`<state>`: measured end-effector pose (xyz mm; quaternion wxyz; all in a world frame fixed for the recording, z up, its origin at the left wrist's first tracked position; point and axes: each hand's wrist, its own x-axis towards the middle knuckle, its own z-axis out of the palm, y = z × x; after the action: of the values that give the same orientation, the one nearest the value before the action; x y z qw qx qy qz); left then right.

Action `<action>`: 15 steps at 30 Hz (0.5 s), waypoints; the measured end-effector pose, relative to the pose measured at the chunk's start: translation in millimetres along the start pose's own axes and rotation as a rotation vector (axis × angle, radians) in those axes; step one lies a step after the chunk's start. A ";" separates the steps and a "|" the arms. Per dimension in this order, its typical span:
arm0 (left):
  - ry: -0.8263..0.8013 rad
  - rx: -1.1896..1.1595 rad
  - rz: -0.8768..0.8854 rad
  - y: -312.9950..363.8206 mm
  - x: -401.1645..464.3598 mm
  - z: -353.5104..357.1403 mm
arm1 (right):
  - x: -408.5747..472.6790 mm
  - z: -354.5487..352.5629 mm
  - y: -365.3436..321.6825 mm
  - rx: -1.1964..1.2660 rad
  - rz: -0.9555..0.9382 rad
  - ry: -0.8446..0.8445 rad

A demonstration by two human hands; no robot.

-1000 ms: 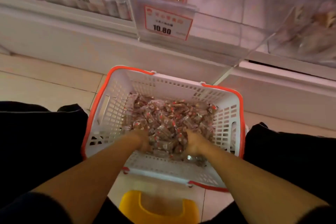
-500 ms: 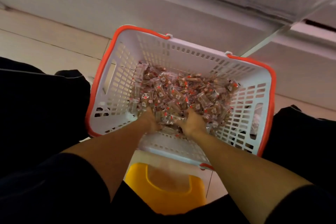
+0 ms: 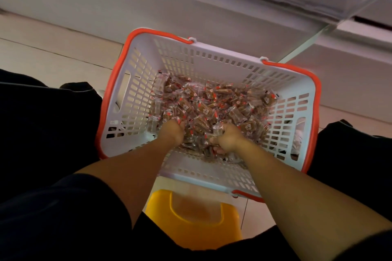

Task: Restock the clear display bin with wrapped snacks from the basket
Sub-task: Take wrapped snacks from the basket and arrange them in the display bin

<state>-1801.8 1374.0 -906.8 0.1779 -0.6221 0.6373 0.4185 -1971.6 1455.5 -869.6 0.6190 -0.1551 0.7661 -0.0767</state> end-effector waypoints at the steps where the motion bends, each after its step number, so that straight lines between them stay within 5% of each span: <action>1: 0.007 -0.016 0.006 1.7 -0.8 -1.8 | -2.1 -0.8 -1.4 0.002 -0.002 0.006; 6: -0.147 -0.499 -0.089 8.8 -5.4 -22.3 | -17.3 -29.7 -24.6 0.170 -0.062 -0.054; 9: -0.425 -0.845 -0.155 14.5 -15.5 -39.4 | -37.0 -54.6 -51.1 0.324 -0.157 -0.184; 15: -0.853 -1.324 0.004 46.5 -33.6 -67.5 | -65.1 -74.4 -71.4 0.308 -0.323 -0.208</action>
<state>-1820.3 1338.9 -827.6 -0.0012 -0.3831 0.1332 0.9140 -2021.7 1404.5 -770.8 0.6904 -0.1867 0.6429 -0.2743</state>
